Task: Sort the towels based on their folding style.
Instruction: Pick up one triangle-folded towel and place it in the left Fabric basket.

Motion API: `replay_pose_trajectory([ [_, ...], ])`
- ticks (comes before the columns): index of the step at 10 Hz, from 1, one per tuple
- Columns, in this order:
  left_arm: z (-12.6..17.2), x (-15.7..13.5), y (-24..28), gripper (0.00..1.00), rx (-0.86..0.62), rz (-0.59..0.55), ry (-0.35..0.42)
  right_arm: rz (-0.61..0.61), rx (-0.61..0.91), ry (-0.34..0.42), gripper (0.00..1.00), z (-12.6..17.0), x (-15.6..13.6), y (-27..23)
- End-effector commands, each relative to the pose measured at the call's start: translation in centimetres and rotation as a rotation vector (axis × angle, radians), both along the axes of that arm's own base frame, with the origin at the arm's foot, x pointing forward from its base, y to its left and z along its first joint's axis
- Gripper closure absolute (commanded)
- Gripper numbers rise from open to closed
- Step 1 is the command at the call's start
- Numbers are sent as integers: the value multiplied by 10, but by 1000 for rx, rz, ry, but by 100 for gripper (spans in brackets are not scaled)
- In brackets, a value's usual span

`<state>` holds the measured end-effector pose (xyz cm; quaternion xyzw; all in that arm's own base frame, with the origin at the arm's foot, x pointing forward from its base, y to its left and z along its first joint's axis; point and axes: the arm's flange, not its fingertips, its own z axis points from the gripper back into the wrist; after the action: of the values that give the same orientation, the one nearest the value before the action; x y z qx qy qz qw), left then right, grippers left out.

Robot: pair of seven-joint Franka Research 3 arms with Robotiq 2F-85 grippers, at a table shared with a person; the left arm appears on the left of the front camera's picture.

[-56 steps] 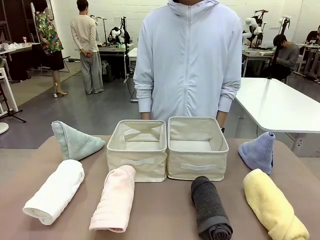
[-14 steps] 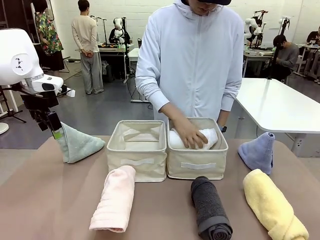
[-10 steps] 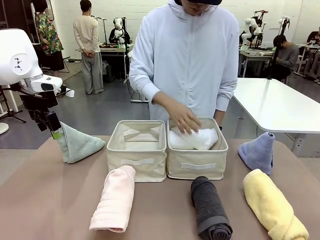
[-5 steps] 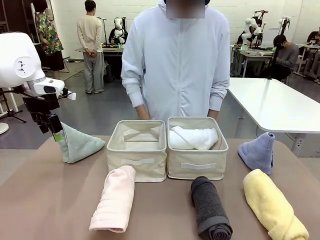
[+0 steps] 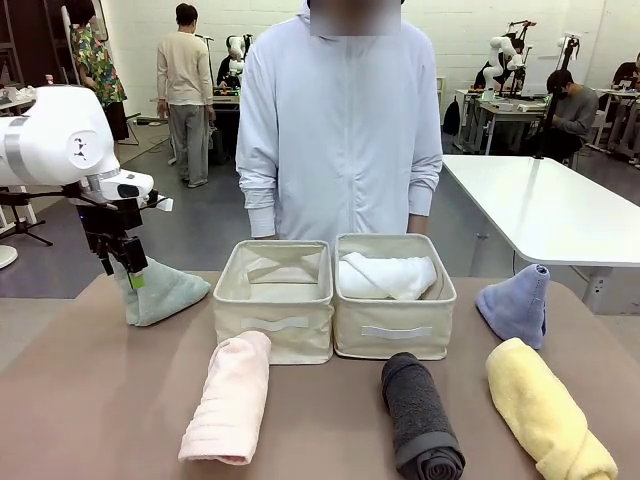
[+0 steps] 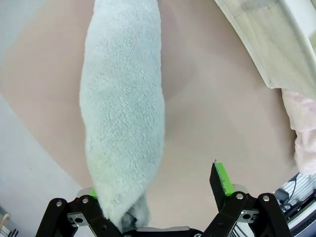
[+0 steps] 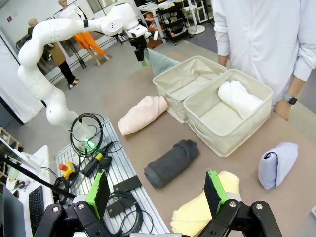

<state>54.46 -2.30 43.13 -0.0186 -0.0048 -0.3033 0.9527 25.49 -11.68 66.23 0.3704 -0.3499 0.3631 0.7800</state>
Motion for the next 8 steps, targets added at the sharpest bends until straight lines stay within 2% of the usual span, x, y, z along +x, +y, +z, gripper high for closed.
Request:
replay_pose_trajectory([
  [1, 1, 13, -5, 0, 47, 15, 15, 18, 18, -16, 0, 2, 2, 1],
  [6, -11, 24, 1, 0, 107, 39, 52, 18, 18, -16, 0, 2, 2, 1],
  [8, -17, 25, 2, 0, 199, 68, 26, 18, 18, -16, 0, 2, 2, 1],
])
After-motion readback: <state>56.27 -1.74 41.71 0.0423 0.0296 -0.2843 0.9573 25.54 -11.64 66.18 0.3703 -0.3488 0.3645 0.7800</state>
